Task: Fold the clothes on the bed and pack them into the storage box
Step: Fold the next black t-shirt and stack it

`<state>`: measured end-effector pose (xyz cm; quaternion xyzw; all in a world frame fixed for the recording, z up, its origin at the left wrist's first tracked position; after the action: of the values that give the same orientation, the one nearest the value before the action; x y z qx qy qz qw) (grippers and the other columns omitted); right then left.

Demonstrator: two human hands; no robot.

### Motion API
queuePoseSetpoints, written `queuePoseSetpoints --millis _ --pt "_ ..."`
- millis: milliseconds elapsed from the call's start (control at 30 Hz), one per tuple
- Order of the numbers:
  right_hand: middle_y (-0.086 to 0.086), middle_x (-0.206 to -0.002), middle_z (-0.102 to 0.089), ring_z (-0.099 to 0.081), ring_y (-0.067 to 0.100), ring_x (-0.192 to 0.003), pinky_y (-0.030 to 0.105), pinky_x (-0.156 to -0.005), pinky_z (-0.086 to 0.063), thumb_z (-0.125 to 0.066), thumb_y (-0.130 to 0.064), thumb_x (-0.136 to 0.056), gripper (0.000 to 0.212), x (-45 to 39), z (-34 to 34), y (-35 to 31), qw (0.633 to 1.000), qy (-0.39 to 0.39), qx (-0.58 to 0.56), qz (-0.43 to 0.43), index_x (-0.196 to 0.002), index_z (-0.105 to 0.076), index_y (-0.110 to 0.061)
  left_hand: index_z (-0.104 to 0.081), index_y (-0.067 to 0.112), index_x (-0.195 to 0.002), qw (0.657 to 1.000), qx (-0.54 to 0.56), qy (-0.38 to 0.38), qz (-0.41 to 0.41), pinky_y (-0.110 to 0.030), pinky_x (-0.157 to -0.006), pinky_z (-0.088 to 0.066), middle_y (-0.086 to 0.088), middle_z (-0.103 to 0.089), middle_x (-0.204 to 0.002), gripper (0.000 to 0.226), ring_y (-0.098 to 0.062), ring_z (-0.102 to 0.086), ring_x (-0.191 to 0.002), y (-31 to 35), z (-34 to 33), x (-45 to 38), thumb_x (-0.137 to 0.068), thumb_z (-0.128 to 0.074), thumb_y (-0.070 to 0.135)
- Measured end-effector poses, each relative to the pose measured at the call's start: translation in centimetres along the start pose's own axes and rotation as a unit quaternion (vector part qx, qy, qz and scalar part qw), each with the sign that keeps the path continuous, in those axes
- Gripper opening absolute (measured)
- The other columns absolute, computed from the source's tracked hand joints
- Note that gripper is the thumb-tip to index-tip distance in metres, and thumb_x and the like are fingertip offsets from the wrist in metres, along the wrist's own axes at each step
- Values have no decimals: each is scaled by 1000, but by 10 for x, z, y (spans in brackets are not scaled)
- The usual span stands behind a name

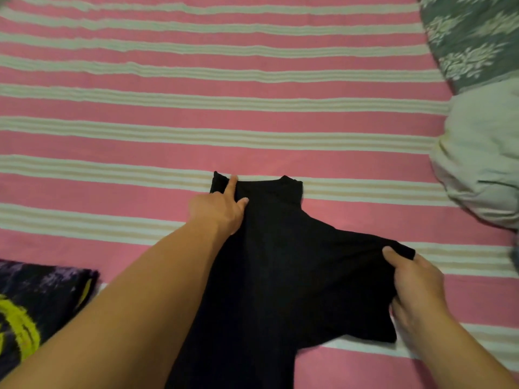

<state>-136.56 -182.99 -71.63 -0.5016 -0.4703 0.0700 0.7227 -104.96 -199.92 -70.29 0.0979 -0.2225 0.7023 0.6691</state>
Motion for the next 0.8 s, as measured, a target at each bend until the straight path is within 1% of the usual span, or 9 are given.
queuePoseSetpoints --millis 67,133,167,233,300,433,567,667,800 --pt "6 -103 -77 -73 26 -97 40 -84 -57 -63 -11 -96 18 1 1 -2 1000 -29 4 -10 -112 -71 -13 -3 20 -162 993 -7 116 -33 -36 -66 -41 -3 -61 -86 66 -25 -59 -73 8 9 16 -106 -23 48" --pt "7 -105 -76 -72 27 -99 43 -88 -56 -62 -11 -97 18 1 4 -3 999 -41 9 -20 -112 -71 -13 -25 11 -157 962 -2 237 -138 -42 -85 -44 -8 -58 -122 61 -32 -59 -109 15 9 40 -104 -34 41" --pt "7 -106 -76 -72 27 -100 43 -89 -56 -61 -12 -97 17 1 4 -3 999 -41 10 -23 -112 -70 -13 -28 9 -156 955 -8 232 -184 -43 -103 -40 -9 -50 -142 62 -34 -50 -130 14 1 48 -104 -32 43" --pt "7 -106 -76 -72 27 -99 42 -86 -56 -61 -12 -98 17 1 2 -3 999 -38 8 -26 -112 -70 -13 -11 13 -162 970 21 147 -195 -40 -126 -14 -6 -14 -168 72 -27 -12 -156 1 -20 39 -105 -19 56" --pt "7 -104 -76 -72 26 -98 40 -82 -56 -61 -12 -98 16 0 1 -3 999 -35 10 -23 -110 -71 -13 9 20 -162 985 51 68 -152 -38 -127 3 -2 13 -169 79 -18 13 -156 -9 -30 17 -100 -9 67" --pt "5 -102 -77 -73 25 -95 37 -78 -57 -64 -12 -96 16 -2 1 -3 999 -30 18 -26 -110 -72 -14 16 30 -159 989 17 37 -140 -43 -125 10 -3 22 -167 80 -19 22 -153 -4 -25 -20 -95 -4 73" --pt "4 -94 -77 -73 21 -87 30 -68 -53 -70 -24 -94 16 16 6 -8 998 -19 61 -25 -103 -72 -11 6 22 -162 988 22 124 -92 -48 -126 8 -13 16 -168 74 -29 19 -154 12 -10 20 -102 -11 61" --pt "4 -91 -74 -70 24 -81 34 -70 -56 -78 -34 -86 29 37 16 13 989 -7 140 -54 -100 -71 -10 -2 20 -163 953 164 175 -186 -43 -127 -1 -7 10 -169 69 -27 14 -155 43 -27 119 -105 -25 51" --pt "6 -100 -73 -69 27 -92 41 -86 -56 -75 -28 -89 27 54 9 22 974 -28 225 -26 -111 -69 -12 4 31 -161 960 115 81 -240 -46 -127 0 -5 13 -169 67 -26 20 -154 58 -88 173 -104 -15 60"
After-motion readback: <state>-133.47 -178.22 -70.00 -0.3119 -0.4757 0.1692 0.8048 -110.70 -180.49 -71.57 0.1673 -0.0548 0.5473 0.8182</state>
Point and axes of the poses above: each hand's wrist, its own x-axis away from the middle knuckle, its own z-axis out of the back of the hand, y = z × x, the point moved 5 cm from there along -x, towards the middle knuckle
